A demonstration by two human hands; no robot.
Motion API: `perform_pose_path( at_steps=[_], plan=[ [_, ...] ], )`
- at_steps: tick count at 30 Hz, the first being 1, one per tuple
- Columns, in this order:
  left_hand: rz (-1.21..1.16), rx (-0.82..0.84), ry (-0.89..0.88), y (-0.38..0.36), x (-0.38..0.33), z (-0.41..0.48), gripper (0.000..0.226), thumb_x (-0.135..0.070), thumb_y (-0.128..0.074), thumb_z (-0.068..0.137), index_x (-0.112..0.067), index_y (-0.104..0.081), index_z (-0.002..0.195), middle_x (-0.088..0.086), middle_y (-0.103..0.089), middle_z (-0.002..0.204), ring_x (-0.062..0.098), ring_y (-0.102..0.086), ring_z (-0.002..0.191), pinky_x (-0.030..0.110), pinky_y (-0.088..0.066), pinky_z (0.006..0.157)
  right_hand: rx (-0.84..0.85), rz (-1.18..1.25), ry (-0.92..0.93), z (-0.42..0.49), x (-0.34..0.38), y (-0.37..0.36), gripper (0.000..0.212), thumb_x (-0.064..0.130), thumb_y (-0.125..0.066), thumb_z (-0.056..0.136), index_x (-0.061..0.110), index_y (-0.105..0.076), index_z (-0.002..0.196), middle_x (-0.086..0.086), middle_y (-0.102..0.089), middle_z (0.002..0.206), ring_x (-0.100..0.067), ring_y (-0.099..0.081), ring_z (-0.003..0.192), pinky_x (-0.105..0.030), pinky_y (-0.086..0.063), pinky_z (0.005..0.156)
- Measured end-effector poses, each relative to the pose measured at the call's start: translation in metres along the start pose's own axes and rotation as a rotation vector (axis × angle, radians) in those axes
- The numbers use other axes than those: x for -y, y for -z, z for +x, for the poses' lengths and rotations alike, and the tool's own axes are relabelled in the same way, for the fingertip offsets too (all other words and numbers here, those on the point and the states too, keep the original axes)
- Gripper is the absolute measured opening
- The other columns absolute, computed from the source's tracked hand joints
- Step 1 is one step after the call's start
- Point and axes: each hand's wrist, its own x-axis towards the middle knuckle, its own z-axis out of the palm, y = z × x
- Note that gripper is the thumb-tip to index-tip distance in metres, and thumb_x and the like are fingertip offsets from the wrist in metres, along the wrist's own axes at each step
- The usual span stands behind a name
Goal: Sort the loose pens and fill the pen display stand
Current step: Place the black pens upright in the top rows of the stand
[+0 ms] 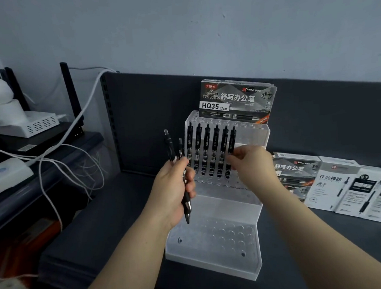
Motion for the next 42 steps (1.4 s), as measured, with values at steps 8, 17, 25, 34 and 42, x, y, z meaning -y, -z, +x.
perform_pose_path(
  at_steps=[8, 17, 25, 34, 42],
  plan=[
    [0.042, 0.018, -0.068, -0.006, 0.005, -0.003, 0.017, -0.015, -0.046, 0.098, -0.009, -0.061, 0.101, -0.001, -0.055, 0.067, 0.008, -0.047, 0.054, 0.019, -0.04, 0.048, 0.016, -0.097, 0.019, -0.001, 0.002, 0.003, 0.022, 0.022, -0.059, 0.089, 0.005, -0.067, 0.079, -0.005, -0.058, 0.06, -0.014, -0.048, 0.052, -0.018, -0.033, 0.047],
    [-0.068, 0.075, -0.068, -0.021, 0.003, -0.006, 0.018, -0.014, -0.045, 0.098, -0.011, -0.063, 0.099, 0.005, -0.075, 0.094, 0.018, -0.07, 0.093, 0.033, -0.052, 0.085, 0.022, 0.132, 0.067, -0.03, 0.017, 0.018, 0.015, 0.029, -0.067, 0.084, 0.017, -0.066, 0.092, 0.006, -0.062, 0.072, -0.008, -0.052, 0.058, -0.021, -0.037, 0.053],
    [-0.049, 0.126, -0.044, -0.032, 0.011, -0.007, 0.02, -0.016, -0.044, 0.098, -0.012, -0.062, 0.105, 0.003, -0.072, 0.108, 0.019, -0.067, 0.102, 0.037, -0.054, 0.082, 0.389, 0.462, 0.041, -0.051, 0.026, 0.017, 0.003, 0.008, -0.071, 0.08, 0.007, -0.067, 0.081, 0.001, -0.064, 0.066, 0.002, -0.054, 0.048, -0.01, -0.039, 0.047],
    [0.106, 0.001, -0.079, -0.025, 0.009, -0.004, 0.015, -0.024, -0.048, 0.097, -0.015, -0.06, 0.098, -0.004, -0.046, 0.064, 0.005, -0.037, 0.05, 0.018, -0.033, 0.046, -0.11, 0.441, 0.011, -0.011, 0.007, 0.043, 0.007, 0.017, -0.063, 0.087, 0.017, -0.069, 0.091, 0.003, -0.066, 0.069, -0.009, -0.056, 0.058, -0.026, -0.052, 0.063],
    [0.061, -0.046, -0.058, -0.028, 0.009, -0.006, 0.017, -0.027, -0.04, 0.1, -0.018, -0.051, 0.091, -0.003, -0.047, 0.059, 0.007, -0.035, 0.047, 0.02, -0.029, 0.045, 0.007, 0.076, 0.041, -0.003, -0.013, 0.022, 0.018, 0.021, -0.058, 0.09, 0.009, -0.071, 0.094, -0.009, -0.071, 0.079, -0.025, -0.062, 0.068, -0.032, -0.052, 0.067]
  ],
)
